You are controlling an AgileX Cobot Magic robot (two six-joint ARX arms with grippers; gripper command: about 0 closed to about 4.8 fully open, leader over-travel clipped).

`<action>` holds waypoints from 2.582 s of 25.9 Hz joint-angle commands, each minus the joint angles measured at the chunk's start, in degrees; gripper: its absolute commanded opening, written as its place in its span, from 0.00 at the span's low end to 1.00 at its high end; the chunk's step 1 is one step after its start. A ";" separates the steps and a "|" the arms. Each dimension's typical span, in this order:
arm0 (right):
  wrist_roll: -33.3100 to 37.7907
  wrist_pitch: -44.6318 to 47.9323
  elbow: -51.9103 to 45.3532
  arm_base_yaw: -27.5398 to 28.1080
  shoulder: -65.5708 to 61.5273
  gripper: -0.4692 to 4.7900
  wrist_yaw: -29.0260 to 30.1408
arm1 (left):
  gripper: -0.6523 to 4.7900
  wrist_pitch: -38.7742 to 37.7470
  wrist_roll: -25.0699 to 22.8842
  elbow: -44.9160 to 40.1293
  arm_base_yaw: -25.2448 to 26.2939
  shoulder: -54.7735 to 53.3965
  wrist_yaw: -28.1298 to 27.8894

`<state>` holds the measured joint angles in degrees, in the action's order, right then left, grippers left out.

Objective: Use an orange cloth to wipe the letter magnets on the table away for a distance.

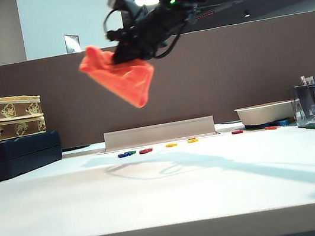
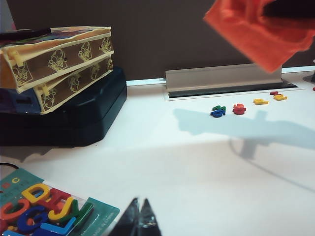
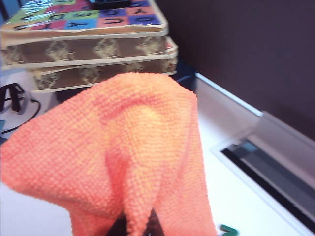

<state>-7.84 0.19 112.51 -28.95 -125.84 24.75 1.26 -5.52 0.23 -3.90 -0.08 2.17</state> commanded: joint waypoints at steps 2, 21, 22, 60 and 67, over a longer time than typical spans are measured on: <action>0.17 1.97 0.20 -1.22 -1.46 0.09 -2.89 | 0.11 0.52 0.00 0.07 0.13 -0.02 -0.02; 3.34 5.79 0.35 -1.51 -8.76 0.09 -5.11 | 0.11 0.42 0.00 0.07 0.13 -0.02 0.00; 3.37 6.12 0.39 -1.57 -8.79 0.09 -5.11 | 0.11 0.42 0.00 0.07 0.11 -0.02 0.00; 8.09 1.99 17.03 2.43 -24.79 0.09 -8.37 | 0.11 -3.93 0.00 0.07 0.13 -0.02 0.00; 6.73 1.77 17.03 7.23 -24.96 0.09 -10.75 | 0.11 -4.90 -0.02 0.07 0.13 -0.02 -0.02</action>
<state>-0.19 1.37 129.21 -22.24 -150.85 14.87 -3.88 -5.52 0.23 -3.86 -0.08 2.15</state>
